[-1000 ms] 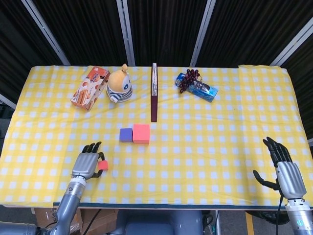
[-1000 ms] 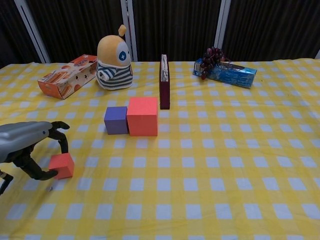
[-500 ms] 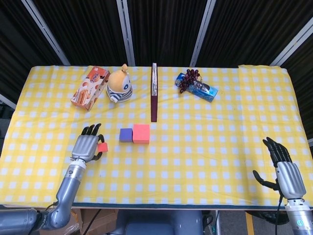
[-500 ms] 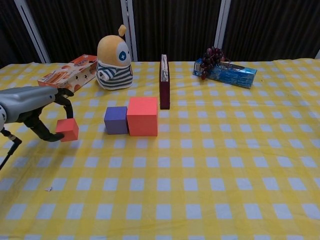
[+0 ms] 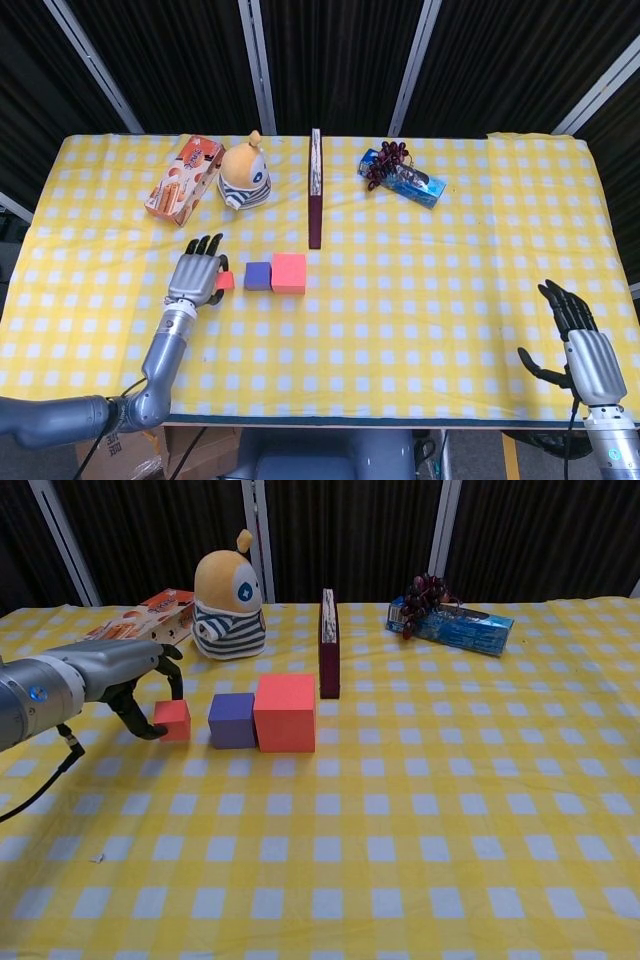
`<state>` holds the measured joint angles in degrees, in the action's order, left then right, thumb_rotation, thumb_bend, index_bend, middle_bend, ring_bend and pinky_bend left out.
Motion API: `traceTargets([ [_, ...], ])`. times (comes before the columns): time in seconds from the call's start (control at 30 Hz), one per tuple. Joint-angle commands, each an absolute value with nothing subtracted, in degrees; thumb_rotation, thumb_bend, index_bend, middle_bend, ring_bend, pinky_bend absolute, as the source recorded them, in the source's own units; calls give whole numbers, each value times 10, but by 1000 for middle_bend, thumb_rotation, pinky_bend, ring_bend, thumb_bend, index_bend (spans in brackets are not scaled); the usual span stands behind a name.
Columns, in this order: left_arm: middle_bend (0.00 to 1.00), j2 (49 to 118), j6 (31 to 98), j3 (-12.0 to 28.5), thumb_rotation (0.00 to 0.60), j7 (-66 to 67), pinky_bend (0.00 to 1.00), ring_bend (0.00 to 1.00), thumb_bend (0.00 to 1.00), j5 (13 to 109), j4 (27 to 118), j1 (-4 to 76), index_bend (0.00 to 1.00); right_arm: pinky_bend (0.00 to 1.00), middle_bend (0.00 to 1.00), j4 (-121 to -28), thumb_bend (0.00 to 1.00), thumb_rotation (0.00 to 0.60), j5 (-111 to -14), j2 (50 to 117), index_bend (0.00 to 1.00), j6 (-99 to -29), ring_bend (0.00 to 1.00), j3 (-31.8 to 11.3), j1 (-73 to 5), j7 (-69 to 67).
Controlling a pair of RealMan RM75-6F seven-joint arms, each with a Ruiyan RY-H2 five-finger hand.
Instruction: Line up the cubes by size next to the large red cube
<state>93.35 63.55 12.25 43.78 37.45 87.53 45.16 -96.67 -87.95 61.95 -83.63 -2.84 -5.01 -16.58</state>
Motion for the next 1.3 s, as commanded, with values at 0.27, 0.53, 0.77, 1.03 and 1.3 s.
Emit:
traceTargets([
  [0.27, 0, 957, 611, 128, 600, 431, 76, 0, 380, 366, 828, 471, 442, 11, 0, -969, 365, 600, -878, 619, 0, -836, 0, -29, -50, -166],
  [0.53, 0, 978, 595, 129, 600, 417, 76, 0, 380, 369, 799, 480, 441, 11, 0, -967, 365, 600, -878, 619, 0, -837, 0, -29, -50, -167],
  [0.77, 0, 988, 597, 131, 600, 411, 76, 0, 377, 375, 789, 485, 435, 11, 0, -967, 364, 600, -879, 619, 0, -835, 0, -28, -50, -169],
  [1.03, 0, 987, 596, 127, 600, 418, 76, 0, 306, 367, 791, 486, 395, 11, 0, -967, 364, 600, -880, 619, 0, -837, 0, -28, -50, -168],
  [1.3, 0, 982, 606, 126, 600, 427, 76, 0, 271, 355, 793, 485, 375, 11, 0, -967, 365, 600, -881, 618, 0, -838, 0, -28, -49, -167],
])
